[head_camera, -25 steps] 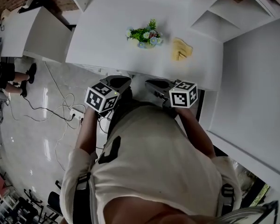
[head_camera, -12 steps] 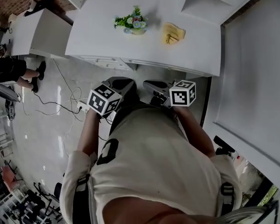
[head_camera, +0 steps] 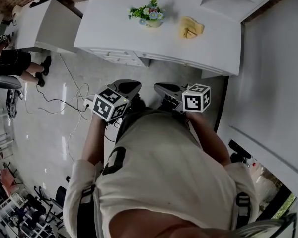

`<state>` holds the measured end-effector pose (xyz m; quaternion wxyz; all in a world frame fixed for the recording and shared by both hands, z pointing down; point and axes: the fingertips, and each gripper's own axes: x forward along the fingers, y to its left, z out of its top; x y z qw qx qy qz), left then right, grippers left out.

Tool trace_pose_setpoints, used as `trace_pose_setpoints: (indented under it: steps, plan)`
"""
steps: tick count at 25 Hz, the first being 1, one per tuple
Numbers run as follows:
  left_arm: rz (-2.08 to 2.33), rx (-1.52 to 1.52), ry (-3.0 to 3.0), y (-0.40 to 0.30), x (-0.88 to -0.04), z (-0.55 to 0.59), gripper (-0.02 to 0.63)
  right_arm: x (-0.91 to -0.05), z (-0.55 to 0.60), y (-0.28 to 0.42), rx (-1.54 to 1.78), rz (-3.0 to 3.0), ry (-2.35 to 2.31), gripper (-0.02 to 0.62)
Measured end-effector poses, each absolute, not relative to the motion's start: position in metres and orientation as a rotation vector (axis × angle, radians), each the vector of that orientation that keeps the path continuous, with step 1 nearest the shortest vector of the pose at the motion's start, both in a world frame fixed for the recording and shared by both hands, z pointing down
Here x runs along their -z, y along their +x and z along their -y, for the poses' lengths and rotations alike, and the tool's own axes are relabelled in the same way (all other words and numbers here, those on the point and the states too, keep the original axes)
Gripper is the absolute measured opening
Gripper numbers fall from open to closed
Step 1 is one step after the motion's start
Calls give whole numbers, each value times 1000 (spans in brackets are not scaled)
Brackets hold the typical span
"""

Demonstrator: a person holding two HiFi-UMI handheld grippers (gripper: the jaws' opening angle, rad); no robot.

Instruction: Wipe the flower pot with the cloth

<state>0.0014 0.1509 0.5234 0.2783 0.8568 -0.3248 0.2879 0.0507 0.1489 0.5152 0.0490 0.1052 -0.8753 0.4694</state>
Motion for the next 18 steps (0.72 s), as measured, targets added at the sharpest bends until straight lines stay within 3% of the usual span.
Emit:
trace_pose_setpoints:
  steps: [10,13,18]
  plan:
    - [789,-730,2280,-100,-552,-233,21,-529,-216,-69,-1367,2535,341,11]
    - [701,-781,2265,-97,-580,-263,21,-543,-239,-83,-1273,2499,326,11]
    - [606,-766,2256,-49,-590,-280,21,-554,-263,-46,-1252,2456,373,11]
